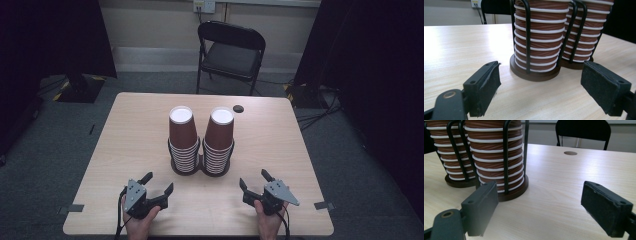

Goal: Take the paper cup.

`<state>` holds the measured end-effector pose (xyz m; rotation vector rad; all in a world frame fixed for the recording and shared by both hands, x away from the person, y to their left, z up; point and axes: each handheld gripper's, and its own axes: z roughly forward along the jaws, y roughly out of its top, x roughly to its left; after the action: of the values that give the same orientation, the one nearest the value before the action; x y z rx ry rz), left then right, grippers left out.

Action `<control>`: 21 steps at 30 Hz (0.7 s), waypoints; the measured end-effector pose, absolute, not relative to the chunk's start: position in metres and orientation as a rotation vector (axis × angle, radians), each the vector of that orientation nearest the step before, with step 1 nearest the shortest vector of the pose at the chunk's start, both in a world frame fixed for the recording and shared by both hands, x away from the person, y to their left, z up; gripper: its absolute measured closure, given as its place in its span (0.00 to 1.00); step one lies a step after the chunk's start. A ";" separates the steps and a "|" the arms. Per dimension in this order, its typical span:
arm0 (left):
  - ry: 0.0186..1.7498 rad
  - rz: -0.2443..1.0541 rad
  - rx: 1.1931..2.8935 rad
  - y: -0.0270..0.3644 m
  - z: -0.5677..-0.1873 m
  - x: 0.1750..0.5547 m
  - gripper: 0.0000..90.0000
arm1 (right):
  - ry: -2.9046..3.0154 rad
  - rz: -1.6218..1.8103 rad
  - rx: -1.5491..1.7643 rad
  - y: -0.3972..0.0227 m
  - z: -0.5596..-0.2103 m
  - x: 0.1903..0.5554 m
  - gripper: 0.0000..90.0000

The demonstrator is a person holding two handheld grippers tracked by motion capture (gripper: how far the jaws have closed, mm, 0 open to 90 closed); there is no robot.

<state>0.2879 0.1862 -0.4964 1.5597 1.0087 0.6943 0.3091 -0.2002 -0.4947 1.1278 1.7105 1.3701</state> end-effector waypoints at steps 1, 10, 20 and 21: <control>1.009 0.694 1.560 0.186 -0.496 0.288 0.17 | 1.710 1.370 1.128 -0.200 -0.495 0.309 0.15; 0.993 0.641 1.531 0.184 -0.480 0.284 0.17 | 1.694 1.370 1.122 -0.200 -0.495 0.307 0.16; 0.918 0.632 1.568 0.172 -0.464 0.282 0.18 | 1.688 1.353 1.125 -0.199 -0.495 0.307 0.15; 0.901 0.623 1.573 0.171 -0.462 0.281 0.19 | 1.686 1.353 1.120 -0.199 -0.495 0.307 0.15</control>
<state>0.2815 0.1706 -0.4624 1.5729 0.9010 0.6233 0.3069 -0.1988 -0.4950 1.1195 1.6857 1.3527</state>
